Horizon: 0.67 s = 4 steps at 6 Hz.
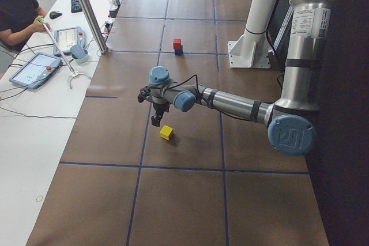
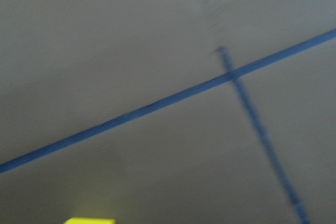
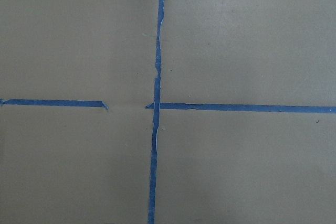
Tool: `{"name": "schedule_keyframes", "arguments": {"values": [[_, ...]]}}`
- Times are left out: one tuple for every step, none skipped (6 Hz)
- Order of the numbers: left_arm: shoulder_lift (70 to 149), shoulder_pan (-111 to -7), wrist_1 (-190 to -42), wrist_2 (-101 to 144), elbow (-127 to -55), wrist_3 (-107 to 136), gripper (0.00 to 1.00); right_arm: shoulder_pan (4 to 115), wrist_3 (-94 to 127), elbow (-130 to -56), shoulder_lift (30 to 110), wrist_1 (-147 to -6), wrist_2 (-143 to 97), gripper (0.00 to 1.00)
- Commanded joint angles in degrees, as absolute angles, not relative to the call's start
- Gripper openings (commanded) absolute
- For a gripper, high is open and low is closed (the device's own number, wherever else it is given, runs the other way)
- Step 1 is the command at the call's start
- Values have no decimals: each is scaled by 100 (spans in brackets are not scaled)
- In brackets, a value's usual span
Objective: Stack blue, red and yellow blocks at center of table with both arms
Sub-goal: 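Lower the left gripper onto the yellow cube and close on it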
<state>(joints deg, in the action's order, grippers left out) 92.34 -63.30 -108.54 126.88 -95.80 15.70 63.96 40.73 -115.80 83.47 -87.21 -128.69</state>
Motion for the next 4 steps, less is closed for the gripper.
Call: {"name": "schedule_keyframes", "arguments": {"values": [[9193,-6337,-10872,12709,-9343,1782,100,6337,4069,-11575,8332,-8719,-12850,100],[9211,-6311,-10933,12709,-9230,1984,100,6311,4069,-11575,8323,-8719,-12858,100],[9220,-6302,-11160,12700,-9124,2004,100,6302,4069,-11575,8323,-8719,-12850,100],[9324,-6276,-11249,12700,-8923,2004,100,6302,4069,-11584,8315,-8719,-12850,100]]}}
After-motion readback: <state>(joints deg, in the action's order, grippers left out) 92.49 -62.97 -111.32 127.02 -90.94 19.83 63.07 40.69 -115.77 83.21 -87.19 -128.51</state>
